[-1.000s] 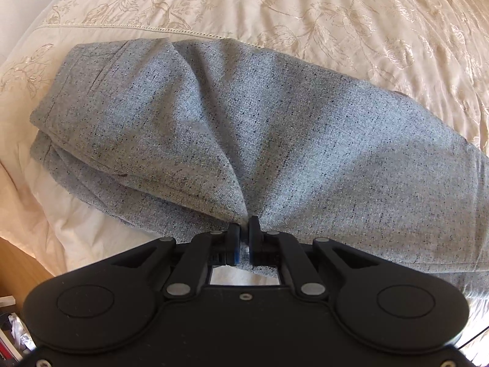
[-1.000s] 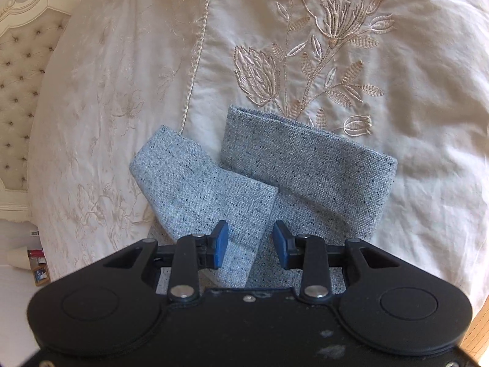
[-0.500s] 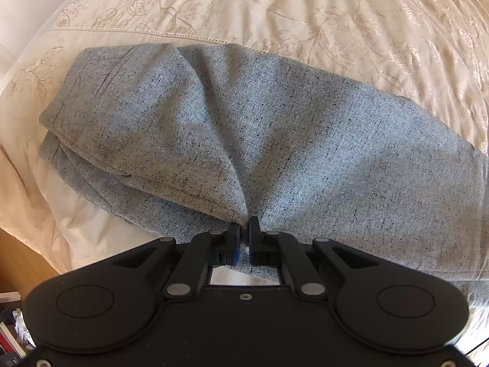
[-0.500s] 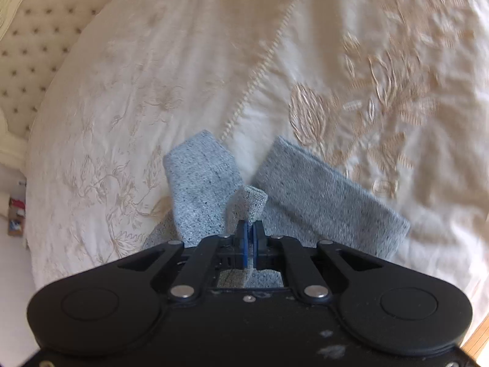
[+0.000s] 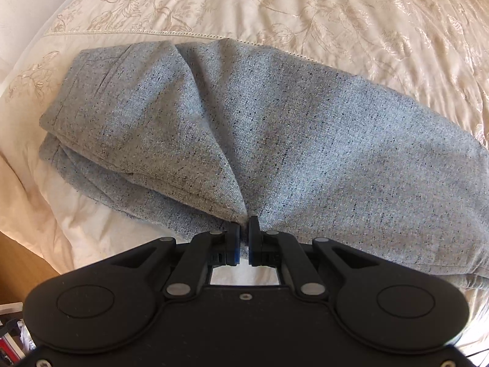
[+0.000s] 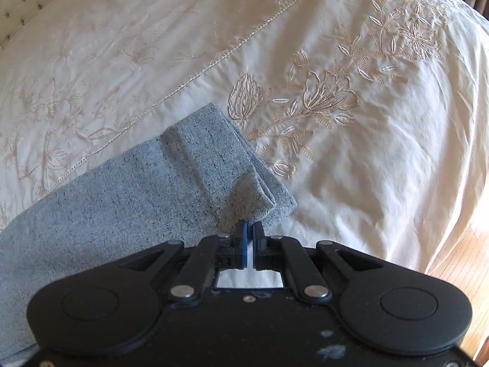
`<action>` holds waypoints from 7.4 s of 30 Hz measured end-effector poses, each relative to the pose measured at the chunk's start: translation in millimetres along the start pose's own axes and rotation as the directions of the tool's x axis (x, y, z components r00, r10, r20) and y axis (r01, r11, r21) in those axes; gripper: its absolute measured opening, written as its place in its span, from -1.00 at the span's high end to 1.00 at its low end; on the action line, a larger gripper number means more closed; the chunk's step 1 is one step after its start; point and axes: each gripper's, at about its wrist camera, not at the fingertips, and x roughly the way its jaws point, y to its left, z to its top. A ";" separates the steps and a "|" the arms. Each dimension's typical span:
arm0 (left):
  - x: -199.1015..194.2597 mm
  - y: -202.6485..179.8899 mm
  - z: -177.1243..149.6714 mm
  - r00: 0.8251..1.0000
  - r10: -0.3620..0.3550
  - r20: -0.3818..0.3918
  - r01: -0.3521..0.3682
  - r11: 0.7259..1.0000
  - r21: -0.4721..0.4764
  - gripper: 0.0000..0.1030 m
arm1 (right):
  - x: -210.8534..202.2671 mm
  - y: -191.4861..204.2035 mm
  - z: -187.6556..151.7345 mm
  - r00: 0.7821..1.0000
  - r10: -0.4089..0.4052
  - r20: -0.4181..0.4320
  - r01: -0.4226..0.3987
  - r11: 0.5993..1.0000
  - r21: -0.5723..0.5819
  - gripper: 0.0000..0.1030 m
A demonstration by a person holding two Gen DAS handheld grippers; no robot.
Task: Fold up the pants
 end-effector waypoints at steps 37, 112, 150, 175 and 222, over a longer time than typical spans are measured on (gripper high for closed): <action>8.8 1.4 -16.3 0.998 0.054 -0.021 -0.054 0.998 -0.018 0.51 | 3.5 -4.7 15.9 0.994 -0.066 -0.083 0.060 0.996 -0.071 0.79; 31.5 266.7 98.3 0.979 -0.170 0.110 0.148 0.971 0.186 0.85 | -109.0 497.2 -292.3 0.815 0.443 -0.374 -0.561 0.763 -0.321 0.37; 20.9 297.7 76.1 0.996 -0.074 0.056 0.067 0.991 0.119 0.72 | -127.4 488.4 -288.0 0.838 0.386 -0.386 -0.519 0.782 -0.346 0.67; 60.7 178.8 43.6 0.994 -0.101 -0.044 0.109 0.951 0.290 0.59 | -103.5 419.6 -250.7 0.923 0.297 -0.243 -0.358 0.895 -0.267 0.66; 67.3 121.8 89.5 0.998 -0.013 -0.060 0.015 1.000 0.024 0.54 | -61.6 397.3 -73.2 0.862 0.412 -0.297 -0.500 0.788 -0.359 0.53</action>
